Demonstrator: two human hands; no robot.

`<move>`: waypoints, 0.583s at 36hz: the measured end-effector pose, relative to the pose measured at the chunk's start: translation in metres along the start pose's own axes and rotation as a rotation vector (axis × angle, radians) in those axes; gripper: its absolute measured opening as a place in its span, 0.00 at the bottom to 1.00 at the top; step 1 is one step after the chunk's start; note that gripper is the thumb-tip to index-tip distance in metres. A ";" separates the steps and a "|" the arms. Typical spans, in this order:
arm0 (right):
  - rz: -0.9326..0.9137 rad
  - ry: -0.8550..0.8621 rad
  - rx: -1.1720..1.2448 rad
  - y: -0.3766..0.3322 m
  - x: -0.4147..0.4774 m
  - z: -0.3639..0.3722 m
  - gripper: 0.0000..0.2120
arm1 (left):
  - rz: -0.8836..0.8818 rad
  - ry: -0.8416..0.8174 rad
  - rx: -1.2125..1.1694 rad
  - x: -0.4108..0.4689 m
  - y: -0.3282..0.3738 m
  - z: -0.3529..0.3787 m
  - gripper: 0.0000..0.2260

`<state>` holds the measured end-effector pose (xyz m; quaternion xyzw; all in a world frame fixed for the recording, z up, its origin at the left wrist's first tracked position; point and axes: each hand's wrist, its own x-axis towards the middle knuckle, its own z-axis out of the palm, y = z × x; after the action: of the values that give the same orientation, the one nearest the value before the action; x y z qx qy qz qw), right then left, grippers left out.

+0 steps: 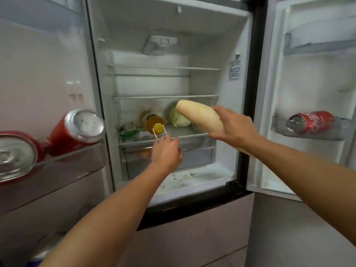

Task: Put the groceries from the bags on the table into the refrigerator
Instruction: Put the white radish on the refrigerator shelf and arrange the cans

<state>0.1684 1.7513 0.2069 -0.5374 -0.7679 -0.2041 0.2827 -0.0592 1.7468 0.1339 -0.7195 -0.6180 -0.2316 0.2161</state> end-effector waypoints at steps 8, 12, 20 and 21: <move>-0.169 0.143 -0.124 0.025 0.143 0.044 0.38 | -0.139 0.196 0.169 0.125 -0.029 0.002 0.16; -0.302 0.202 -0.180 0.025 0.206 0.072 0.40 | -0.206 0.265 0.208 0.160 -0.055 -0.003 0.17; -0.376 0.145 0.019 0.015 0.288 0.106 0.42 | -0.278 0.220 0.305 0.189 -0.113 0.018 0.20; -0.380 0.097 0.070 0.015 0.295 0.106 0.42 | -0.284 0.217 0.316 0.191 -0.117 0.024 0.21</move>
<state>0.0822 2.0314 0.3200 -0.3622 -0.8476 -0.2527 0.2940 -0.1488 1.9286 0.2318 -0.5536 -0.7147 -0.2359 0.3564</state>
